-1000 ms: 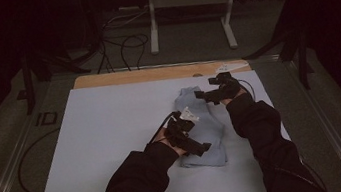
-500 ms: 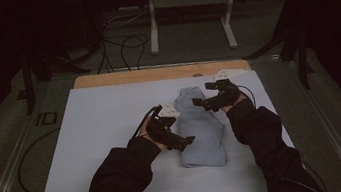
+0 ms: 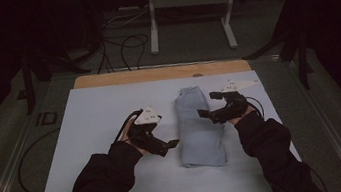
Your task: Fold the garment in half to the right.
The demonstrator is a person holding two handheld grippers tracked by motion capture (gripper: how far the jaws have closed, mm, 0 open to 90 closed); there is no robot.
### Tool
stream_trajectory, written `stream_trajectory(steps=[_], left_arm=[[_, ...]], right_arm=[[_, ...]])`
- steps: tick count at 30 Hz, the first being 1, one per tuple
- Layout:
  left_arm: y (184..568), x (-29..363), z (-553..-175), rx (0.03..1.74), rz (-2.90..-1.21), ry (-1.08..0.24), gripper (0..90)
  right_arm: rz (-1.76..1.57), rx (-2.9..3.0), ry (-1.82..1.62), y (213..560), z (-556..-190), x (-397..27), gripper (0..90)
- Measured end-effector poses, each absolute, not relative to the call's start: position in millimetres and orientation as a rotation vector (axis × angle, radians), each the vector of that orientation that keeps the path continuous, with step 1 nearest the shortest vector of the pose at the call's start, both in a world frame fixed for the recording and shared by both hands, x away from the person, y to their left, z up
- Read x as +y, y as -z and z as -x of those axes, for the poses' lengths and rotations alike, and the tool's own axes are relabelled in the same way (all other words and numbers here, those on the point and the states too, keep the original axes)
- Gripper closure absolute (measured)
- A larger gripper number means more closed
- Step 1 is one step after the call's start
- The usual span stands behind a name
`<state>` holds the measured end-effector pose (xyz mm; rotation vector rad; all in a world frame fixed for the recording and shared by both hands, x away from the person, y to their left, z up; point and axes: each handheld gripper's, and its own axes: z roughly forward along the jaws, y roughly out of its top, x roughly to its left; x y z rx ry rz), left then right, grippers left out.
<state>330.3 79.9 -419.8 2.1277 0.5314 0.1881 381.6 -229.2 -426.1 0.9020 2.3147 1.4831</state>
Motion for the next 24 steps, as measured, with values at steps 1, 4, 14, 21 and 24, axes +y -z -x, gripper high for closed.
stream_trajectory(steps=[1,4,14,21,24], left_arm=[[419.8,79.9,-330.3,0.531,-2.128,-0.188,0.0],[422.0,93.9,-327.0,0.537,-2.121,-0.202,0.0],[436.8,129.0,-313.0,0.568,-2.135,-0.223,0.0],[451.2,157.7,-303.2,0.624,-2.140,-0.232,0.0],[460.0,176.1,-295.8,0.656,-2.147,-0.246,0.0]], right_arm=[[-0.902,2.315,-1.483,426.1,-381.6,-229.2,9.5],[-0.905,2.307,-1.489,430.3,-372.2,-235.4,9.6],[-0.919,2.296,-1.491,447.6,-345.4,-250.0,9.6],[-0.933,2.312,-1.462,460.2,-332.1,-261.1,9.6],[-0.940,2.311,-1.444,464.3,-324.9,-267.2,9.6]])
